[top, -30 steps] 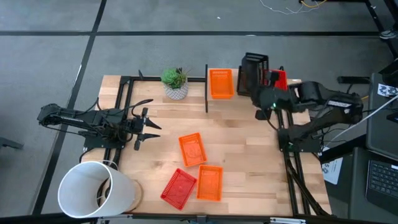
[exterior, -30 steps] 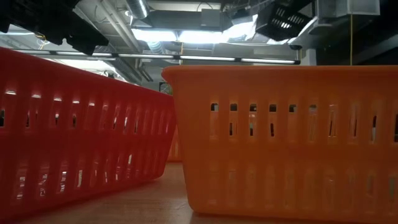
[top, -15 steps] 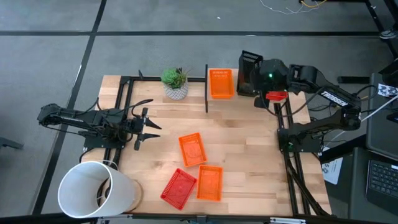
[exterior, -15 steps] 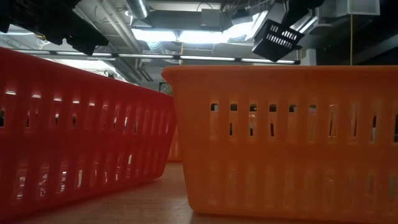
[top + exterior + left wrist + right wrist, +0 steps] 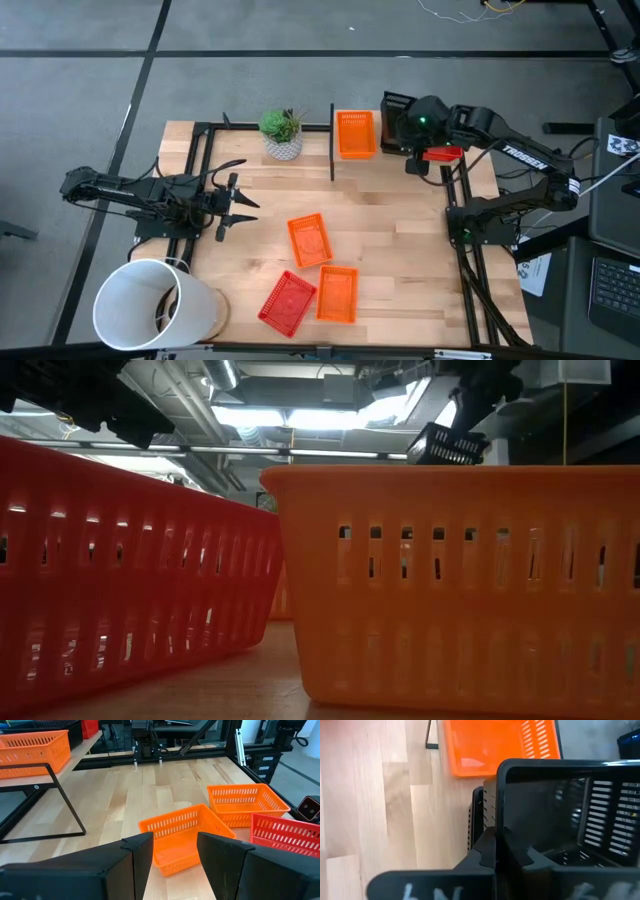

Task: Stack baskets on shelf by color
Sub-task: Stack the black bin on top of the stacked black bins on the shelf

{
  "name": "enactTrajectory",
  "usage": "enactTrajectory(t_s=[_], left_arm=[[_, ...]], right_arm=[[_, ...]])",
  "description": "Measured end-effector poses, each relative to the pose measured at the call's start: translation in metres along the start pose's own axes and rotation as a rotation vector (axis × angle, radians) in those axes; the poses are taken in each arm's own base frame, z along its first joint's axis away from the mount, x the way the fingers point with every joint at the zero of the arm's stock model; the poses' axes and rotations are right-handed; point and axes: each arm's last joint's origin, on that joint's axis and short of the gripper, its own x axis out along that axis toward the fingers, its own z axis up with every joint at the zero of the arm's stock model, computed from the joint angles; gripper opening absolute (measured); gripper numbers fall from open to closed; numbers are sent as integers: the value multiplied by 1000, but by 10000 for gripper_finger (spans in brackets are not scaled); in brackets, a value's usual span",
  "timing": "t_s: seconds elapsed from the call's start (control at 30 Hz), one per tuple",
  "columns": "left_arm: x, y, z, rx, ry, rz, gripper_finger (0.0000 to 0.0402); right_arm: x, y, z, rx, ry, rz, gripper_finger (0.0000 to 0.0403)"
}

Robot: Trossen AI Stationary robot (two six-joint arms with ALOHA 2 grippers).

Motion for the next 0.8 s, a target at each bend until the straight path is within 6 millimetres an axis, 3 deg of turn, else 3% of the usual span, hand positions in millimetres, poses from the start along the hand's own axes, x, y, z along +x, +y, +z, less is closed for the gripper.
enactTrajectory(t_s=[0.3,0.8], left_arm=[[0,0,0,-1,0,0,147],[0,0,0,-8,0,-1,147]], right_arm=[[11,-3,-9,38,48,6,2],[12,-9,-20,44,118,19,3]])
